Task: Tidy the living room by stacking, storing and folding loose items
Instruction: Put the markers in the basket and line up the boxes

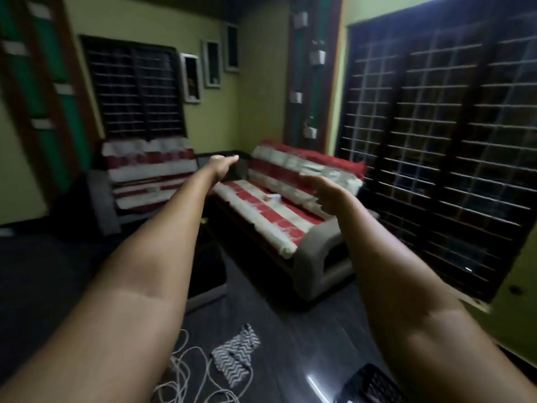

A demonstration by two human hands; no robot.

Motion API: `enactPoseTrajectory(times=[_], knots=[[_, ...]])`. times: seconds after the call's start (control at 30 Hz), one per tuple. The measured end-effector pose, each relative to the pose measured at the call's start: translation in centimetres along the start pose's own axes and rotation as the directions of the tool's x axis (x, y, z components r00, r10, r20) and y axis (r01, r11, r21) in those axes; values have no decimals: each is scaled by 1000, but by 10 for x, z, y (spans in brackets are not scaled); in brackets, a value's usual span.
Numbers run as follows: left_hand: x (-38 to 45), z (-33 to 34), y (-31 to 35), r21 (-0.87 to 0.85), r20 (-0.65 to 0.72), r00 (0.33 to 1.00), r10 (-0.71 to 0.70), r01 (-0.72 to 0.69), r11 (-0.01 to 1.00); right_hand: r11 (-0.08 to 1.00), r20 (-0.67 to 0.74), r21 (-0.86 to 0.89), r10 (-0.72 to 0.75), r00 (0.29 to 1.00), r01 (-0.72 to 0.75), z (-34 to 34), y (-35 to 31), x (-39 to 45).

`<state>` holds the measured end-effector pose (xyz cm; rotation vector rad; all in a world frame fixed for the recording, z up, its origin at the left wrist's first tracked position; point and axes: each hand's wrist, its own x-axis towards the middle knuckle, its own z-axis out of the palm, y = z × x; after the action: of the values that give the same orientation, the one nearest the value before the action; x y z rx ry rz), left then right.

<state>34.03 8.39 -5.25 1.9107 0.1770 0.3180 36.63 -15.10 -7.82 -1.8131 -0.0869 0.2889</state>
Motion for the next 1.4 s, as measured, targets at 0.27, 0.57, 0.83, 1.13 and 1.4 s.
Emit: enactPoseTrajectory(times=[0.27,0.57,0.83,1.13,1.4], knots=[[-45,-182,-35,-30,-261,962,-76,71,997,990,217,-96,-80,973,103,181,-60,9],[-32,-348,-118,-61,-300,939,-167,156,986,985,303,-36,-151,941,170,384,-92,89],[35,-506,-169,-59,-385,904,-187,178,982,985,381,-38,-142,913,169,527,-148,112],[192,-564,-230,-46,-343,925,-163,157,987,982,385,-58,-145,912,180,622,-179,273],[385,-659,-270,-38,-384,910,-156,153,987,978,355,-63,-164,920,199,708,-272,454]])
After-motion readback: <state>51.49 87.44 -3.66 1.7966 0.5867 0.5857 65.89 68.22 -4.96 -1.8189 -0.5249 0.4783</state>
